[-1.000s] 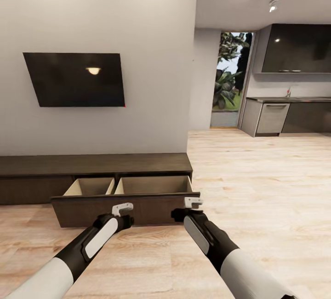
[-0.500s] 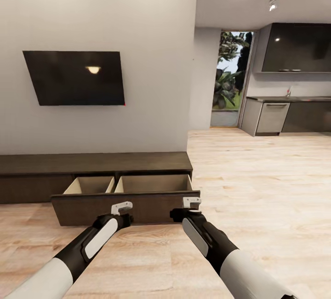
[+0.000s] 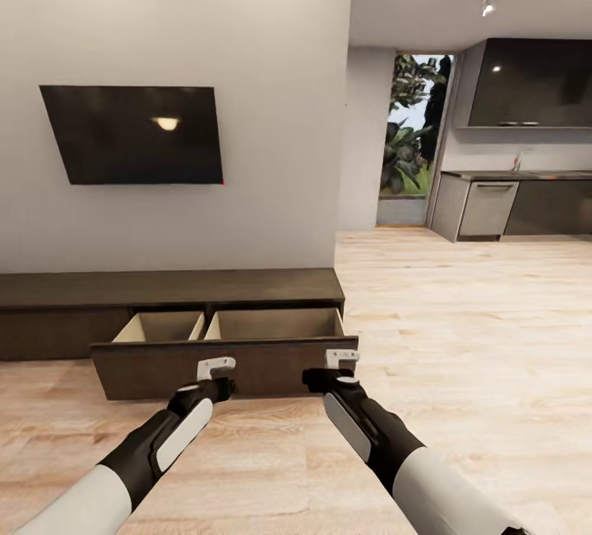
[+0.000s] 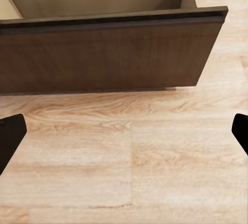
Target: Place each of the two pumpkins and all three candles from the living room inside a cabinet in the living room (use any cabinet), then make sure every cabinet is closed, and position the cauldron so it is next to a table in the living room.
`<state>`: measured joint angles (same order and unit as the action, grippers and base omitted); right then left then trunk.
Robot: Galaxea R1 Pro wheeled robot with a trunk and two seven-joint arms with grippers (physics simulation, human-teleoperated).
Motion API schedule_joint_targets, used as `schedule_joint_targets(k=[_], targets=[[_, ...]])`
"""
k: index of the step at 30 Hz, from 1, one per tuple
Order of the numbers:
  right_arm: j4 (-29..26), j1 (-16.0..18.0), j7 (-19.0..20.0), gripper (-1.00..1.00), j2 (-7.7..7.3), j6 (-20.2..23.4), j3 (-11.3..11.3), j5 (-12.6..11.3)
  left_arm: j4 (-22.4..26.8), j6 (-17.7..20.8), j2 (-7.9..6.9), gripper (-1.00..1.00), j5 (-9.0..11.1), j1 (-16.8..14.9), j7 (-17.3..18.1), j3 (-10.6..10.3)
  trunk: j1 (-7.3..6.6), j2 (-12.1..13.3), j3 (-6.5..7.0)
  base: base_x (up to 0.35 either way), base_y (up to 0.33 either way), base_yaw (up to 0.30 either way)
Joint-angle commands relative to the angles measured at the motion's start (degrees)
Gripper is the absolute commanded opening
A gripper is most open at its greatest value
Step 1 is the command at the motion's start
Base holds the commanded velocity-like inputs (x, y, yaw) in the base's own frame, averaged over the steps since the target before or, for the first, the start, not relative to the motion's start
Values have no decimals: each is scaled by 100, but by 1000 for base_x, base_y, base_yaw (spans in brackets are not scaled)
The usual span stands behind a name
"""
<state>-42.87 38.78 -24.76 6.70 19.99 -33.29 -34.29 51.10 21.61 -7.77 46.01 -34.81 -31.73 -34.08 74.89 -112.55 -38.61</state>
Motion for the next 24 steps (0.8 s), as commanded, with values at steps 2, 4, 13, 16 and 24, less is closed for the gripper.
schedule_joint_targets(k=[2, 4, 13, 16, 24], targets=[[-2, 6, -56, 100, -3, 10, -62, -43, 8, -57, -2, 100, -53, 1, -29, -26, -1, -3, -7, 0, 0, 0], [7, 6, -61, 100, -3, 5, -87, -43, 5, -95, -8, 100, -113, 6, -18, -22, -1, -3, -7, 0, 0, 0], [97, 6, -67, 100, -5, -429, -162, -57, 6, -128, -2, 100, -193, 10, 2, -28, 175, -324, -150, 0, 0, 0], [190, 6, -75, 100, -3, -608, -320, -62, 10, -149, 3, 100, -212, 4, 7, -28, 241, -445, -204, 0, 0, 0], [453, 6, -81, 100, -2, -1202, -579, -69, 42, -207, 4, 100, -232, 1, 9, -28, 417, -765, -348, 0, 0, 0]])
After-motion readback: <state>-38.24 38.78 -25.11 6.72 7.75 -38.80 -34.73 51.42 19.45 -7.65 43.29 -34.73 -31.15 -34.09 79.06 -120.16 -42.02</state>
